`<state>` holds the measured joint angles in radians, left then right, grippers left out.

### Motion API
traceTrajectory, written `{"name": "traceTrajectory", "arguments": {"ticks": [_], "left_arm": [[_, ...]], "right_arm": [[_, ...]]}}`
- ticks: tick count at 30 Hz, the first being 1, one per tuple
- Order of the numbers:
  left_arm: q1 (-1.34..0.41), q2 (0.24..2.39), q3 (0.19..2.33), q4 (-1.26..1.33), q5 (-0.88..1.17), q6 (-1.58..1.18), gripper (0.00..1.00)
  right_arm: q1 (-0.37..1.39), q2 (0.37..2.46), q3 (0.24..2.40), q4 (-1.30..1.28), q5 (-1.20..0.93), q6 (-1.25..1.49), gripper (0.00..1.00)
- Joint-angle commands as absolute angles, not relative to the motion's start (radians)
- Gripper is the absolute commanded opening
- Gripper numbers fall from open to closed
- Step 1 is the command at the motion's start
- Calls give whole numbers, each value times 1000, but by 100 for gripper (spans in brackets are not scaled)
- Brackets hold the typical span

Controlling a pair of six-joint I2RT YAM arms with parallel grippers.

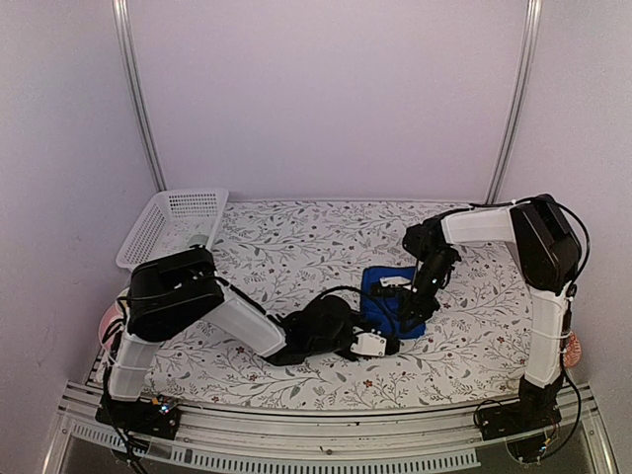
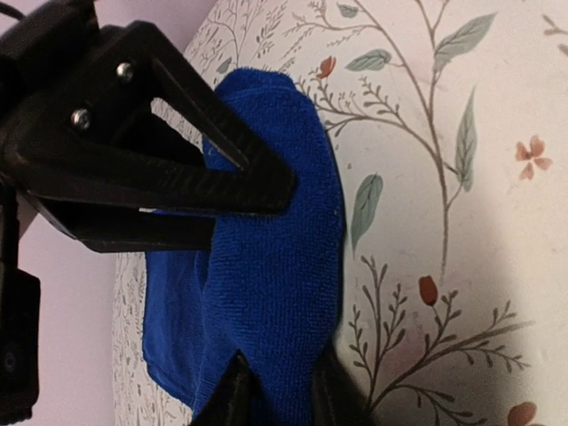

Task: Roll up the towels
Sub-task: Roll the towel at the center of the board.

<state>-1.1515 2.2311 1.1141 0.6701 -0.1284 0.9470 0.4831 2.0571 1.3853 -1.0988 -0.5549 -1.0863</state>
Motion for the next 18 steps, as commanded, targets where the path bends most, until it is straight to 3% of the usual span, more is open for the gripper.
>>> {"name": "traceTrajectory", "arguments": {"ticks": [1, 5, 13, 18], "left_arm": [[-1129, 2268, 1122, 562, -143, 931, 14], [-1129, 2248, 1143, 490, -112, 895, 0], [-1120, 2224, 1247, 242, -35, 736, 0], [-1090, 2229, 1340, 75, 43, 609, 0]], "right_arm": [[467, 2066, 1397, -1074, -491, -1106, 32], [463, 1995, 1385, -1053, -500, -1110, 36], [464, 1749, 1241, -881, -451, -1123, 58], [462, 1586, 1071, -742, -381, -1150, 65]]}}
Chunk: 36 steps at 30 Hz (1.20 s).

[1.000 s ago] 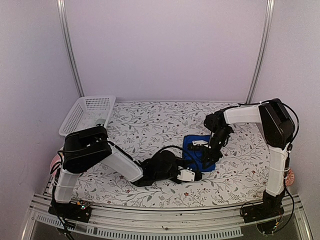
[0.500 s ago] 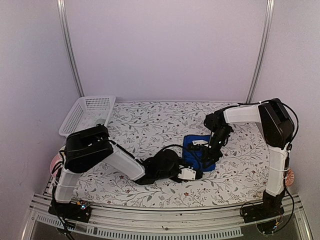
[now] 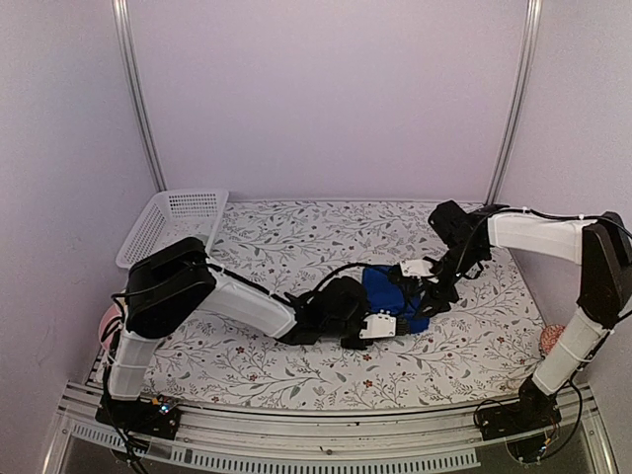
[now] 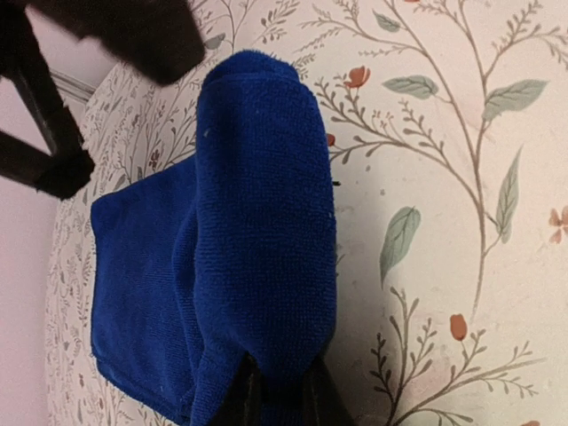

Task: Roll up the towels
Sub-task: Roll the towel at the center of the board.

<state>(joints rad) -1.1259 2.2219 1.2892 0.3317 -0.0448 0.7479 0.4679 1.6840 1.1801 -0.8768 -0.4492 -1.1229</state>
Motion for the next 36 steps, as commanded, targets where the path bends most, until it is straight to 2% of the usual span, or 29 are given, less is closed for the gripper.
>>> {"name": "traceTrajectory", "arguments": {"ticks": [1, 8, 13, 19, 29, 36], "left_arm": [[-1083, 2235, 1364, 42, 53, 579, 0], [-1025, 2291, 1543, -170, 206, 442, 0], [-981, 2344, 1652, -277, 346, 388, 0], [-957, 2410, 1765, -379, 440, 357, 0], [-902, 2538, 1944, -541, 548, 302, 3], [-867, 2555, 1954, -553, 612, 284, 4]], "right_arm": [[462, 1542, 1032, -707, -370, -1159, 66], [462, 1307, 741, -442, -321, -1220, 68], [462, 1231, 633, -309, -307, -1245, 69], [476, 1239, 587, -182, -332, -1227, 69], [623, 1343, 549, 43, -137, -1189, 66], [638, 1432, 546, 104, -45, -1164, 52]]}}
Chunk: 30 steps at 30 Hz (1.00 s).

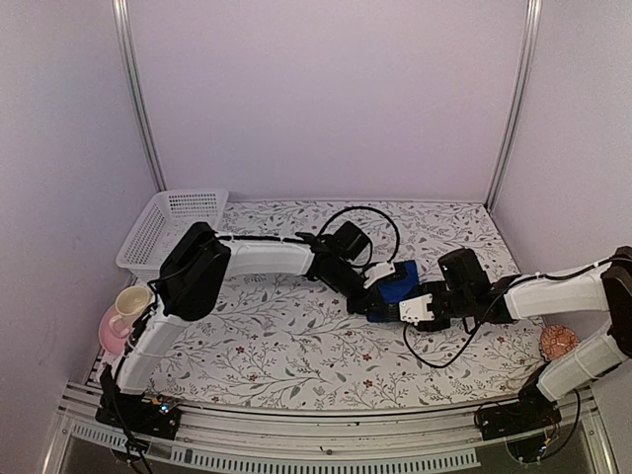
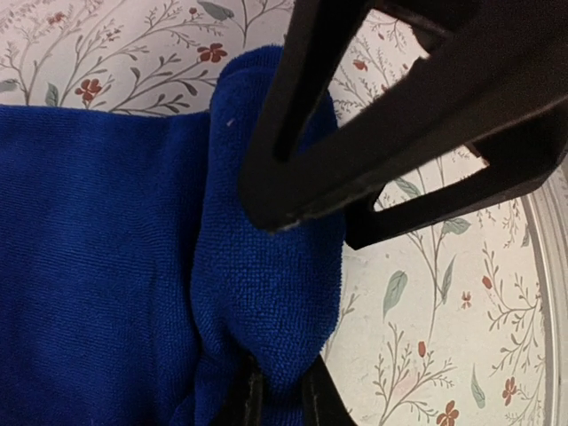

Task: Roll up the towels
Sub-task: Roll the towel at the center of the board.

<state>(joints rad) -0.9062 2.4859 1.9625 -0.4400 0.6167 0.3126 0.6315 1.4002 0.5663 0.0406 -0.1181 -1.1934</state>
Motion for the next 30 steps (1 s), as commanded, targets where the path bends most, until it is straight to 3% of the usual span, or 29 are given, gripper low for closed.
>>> {"name": "traceTrajectory", "arguments": {"ticks": [1, 5, 14, 18, 25, 30], "left_arm": [[-862, 2559, 1957, -555, 620, 281, 5], [-847, 2580, 1983, -569, 658, 270, 6], [-839, 2589, 1998, -576, 670, 266, 13], [-835, 2564, 1980, -572, 659, 274, 25], [-824, 2403, 1814, -431, 575, 281, 55], [-818, 2220, 1607, -242, 490, 299, 67]], "right_arm": [[638, 1434, 540, 104, -45, -1165, 51], [638, 1442, 528, 111, -37, -1174, 47], [638, 1522, 544, 109, -4, -1168, 23], [638, 1542, 562, 89, -3, -1153, 18], [617, 1536, 610, -28, -72, -1140, 14], [585, 1552, 673, -161, -150, -1135, 15]]}}
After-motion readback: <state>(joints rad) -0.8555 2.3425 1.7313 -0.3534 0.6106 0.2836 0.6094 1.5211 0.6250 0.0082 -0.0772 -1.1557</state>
